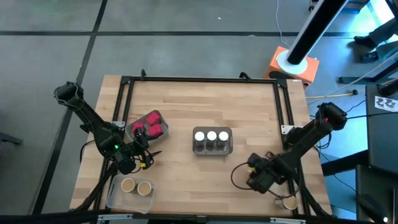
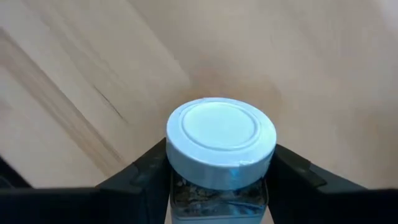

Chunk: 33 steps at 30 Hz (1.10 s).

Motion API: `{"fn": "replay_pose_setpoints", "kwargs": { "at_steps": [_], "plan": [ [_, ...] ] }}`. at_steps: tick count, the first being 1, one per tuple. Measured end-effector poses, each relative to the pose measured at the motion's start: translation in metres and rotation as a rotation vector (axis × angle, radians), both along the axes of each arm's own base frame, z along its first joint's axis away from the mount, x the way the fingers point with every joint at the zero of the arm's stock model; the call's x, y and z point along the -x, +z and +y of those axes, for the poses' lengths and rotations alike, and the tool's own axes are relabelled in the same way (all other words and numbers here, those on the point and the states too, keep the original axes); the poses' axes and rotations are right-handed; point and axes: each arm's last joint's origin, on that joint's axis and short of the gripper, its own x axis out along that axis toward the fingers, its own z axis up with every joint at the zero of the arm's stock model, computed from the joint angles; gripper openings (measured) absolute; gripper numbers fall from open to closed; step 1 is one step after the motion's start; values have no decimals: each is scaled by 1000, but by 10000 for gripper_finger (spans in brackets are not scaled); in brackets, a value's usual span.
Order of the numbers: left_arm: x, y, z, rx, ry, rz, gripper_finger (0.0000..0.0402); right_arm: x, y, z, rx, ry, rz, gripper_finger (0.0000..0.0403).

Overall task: Sort spices by type
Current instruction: Put the white seasoning bottle into the black bin

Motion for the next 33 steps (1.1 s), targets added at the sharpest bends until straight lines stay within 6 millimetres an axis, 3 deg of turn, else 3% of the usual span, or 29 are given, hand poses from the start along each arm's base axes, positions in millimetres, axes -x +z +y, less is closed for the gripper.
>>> {"fn": "replay_pose_setpoints", "kwargs": {
  "at_steps": [10, 22, 26, 33],
  "plan": [
    [0, 0, 0, -4, -3, 2, 301, -46, 44, -12, 325, 147, -422, 199],
    [0, 0, 0, -9, -5, 4, 301, -90, 66, -31, 606, 348, -666, 199],
    [0, 0, 0, -18, -11, 8, 301, -102, 62, -40, 658, 376, -675, 199],
    [0, 0, 0, -18, -11, 8, 301, -111, 29, -41, 722, 430, -686, 199]
  ]
}}
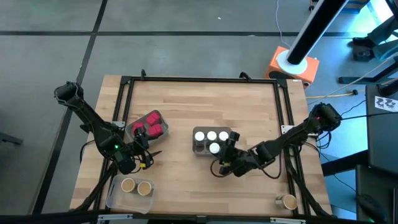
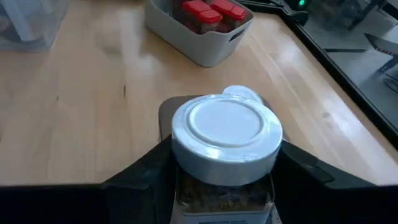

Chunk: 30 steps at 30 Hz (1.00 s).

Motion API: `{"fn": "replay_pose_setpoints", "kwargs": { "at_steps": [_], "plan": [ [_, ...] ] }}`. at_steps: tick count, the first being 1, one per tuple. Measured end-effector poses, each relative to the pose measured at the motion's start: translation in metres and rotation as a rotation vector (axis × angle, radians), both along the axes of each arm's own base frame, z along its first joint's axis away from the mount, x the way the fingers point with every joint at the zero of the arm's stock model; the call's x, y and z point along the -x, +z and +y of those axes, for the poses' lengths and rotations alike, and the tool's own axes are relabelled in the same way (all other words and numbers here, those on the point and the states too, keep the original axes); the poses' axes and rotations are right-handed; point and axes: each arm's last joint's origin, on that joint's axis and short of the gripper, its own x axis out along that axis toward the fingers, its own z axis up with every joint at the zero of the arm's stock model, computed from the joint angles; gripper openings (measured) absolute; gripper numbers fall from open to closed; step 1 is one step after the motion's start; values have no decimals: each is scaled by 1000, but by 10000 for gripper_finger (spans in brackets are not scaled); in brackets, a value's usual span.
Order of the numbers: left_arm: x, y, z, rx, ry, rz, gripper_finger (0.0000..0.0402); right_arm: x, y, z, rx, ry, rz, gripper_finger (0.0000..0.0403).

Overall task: Sort spices by type
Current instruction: Put the white seasoning bottle into the black bin

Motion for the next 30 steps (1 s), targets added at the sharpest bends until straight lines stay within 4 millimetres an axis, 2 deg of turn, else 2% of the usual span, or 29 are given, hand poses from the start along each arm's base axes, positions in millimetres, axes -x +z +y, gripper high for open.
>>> {"fn": "replay_pose_setpoints", "kwargs": {
  "at_steps": [8, 14, 23, 30],
  "plan": [
    [0, 0, 0, 2, 1, -1, 301, 10, -29, -7, 42, -41, -4, 199],
    [0, 0, 0, 2, 1, -1, 301, 16, -47, -13, -4, -44, -12, 199],
    [0, 0, 0, 2, 1, 0, 301, 24, -64, -22, -47, -97, -7, 199],
    [0, 0, 0, -4, -3, 3, 301, 27, -70, -23, -107, -108, 5, 205]
  ]
}}
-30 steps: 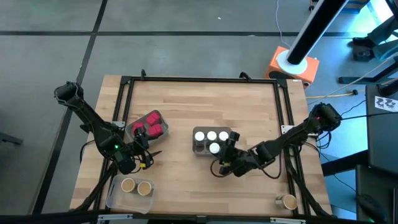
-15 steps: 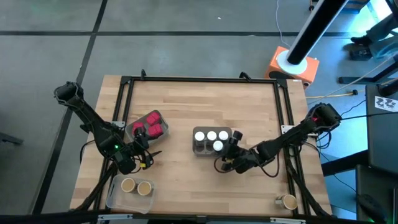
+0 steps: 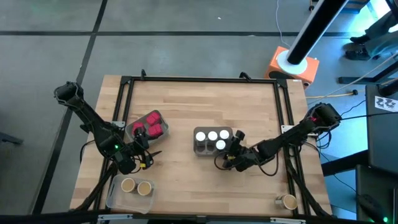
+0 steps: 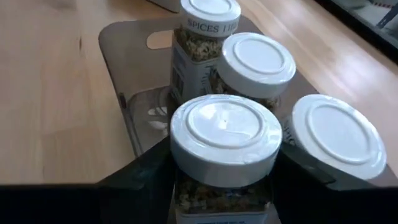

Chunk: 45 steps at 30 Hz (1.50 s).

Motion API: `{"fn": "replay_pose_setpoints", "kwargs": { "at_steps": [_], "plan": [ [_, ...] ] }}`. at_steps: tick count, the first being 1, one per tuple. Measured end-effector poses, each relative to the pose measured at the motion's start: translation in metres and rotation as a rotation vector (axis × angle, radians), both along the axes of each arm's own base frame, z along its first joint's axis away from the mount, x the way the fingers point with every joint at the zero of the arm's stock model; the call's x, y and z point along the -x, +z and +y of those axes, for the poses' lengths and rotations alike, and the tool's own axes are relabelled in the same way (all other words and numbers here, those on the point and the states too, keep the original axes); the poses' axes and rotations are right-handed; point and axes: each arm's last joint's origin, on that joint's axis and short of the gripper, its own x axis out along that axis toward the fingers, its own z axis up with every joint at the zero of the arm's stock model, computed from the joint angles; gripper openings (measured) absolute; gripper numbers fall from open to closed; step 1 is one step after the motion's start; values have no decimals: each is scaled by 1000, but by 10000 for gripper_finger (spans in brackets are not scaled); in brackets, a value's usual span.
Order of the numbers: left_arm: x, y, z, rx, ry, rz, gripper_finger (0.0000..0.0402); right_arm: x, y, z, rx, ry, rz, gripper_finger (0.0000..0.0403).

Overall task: Sort spices by type
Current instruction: Put the white seasoning bottle into the black bin, then put the gold seasoning bottle into the transparent bin

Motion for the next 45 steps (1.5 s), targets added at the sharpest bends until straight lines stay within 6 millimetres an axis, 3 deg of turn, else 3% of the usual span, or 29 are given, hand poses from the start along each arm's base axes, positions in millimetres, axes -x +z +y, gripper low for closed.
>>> {"fn": "replay_pose_setpoints", "kwargs": {
  "at_steps": [7, 11, 16, 20, 25, 31, 42, 45],
  "plan": [
    [0, 0, 0, -5, -4, 3, 301, 0, 1, 1, -19, 3, 1, 325],
    [0, 0, 0, -19, -14, 9, 301, -4, 27, 4, -44, 17, -13, 353],
    [0, 0, 0, -19, -14, 9, 301, -5, 71, 8, -137, 98, 53, 349],
    [0, 0, 0, -16, -18, 12, 301, -4, 109, 12, -310, 120, 138, 337],
    [0, 0, 0, -15, -19, 14, 301, -2, 138, 21, -484, 141, 177, 326],
    [0, 0, 0, -14, -19, 14, 301, -4, 146, 30, -510, 179, 117, 324],
    [0, 0, 0, -10, -16, 12, 301, -17, 154, 20, -512, 118, -21, 326],
    [0, 0, 0, -9, -15, 11, 301, -18, 148, 19, -425, 81, -6, 327]
  ]
}}
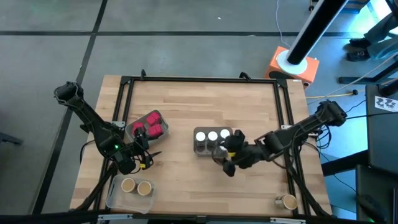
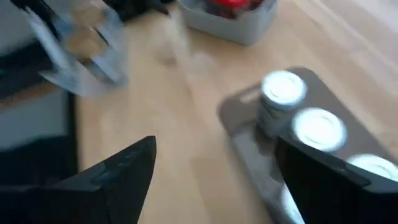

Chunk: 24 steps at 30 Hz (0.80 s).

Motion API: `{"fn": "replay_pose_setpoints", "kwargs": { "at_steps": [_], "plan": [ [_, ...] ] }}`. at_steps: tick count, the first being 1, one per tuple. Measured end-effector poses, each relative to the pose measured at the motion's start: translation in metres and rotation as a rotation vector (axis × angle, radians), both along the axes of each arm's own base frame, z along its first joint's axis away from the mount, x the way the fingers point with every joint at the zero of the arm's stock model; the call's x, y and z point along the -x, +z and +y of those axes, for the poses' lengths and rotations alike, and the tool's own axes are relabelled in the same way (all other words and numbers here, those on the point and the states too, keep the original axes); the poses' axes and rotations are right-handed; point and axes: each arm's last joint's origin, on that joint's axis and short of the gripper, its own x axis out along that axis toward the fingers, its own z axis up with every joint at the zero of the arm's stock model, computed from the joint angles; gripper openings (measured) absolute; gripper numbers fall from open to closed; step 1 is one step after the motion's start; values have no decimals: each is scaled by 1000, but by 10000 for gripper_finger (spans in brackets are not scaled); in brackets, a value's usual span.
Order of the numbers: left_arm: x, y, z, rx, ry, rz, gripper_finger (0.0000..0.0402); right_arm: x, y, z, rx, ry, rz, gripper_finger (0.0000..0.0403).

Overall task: Sort spices by type
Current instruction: Put the gold seasoning bottle into the transparent bin

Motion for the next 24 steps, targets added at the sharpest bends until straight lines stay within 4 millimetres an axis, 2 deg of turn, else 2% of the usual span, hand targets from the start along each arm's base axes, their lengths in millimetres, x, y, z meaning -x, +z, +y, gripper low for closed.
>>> {"fn": "replay_pose_setpoints", "kwargs": {
  "at_steps": [4, 8, 15, 21, 24],
  "plan": [
    [0, 0, 0, 1, 0, -1, 301, 3, -10, 10, 52, 10, 42, 350],
    [0, 0, 0, 0, 1, 0, 301, 11, -16, 32, 84, 55, 47, 392],
    [0, 0, 0, 3, 2, -2, 301, 38, -17, 67, -8, 184, 95, 380],
    [0, 0, 0, 5, 3, -2, 301, 71, -28, 83, -265, 179, 403, 385],
    [0, 0, 0, 2, 1, -1, 301, 89, -33, 86, -301, 130, 568, 386]
  ]
}}
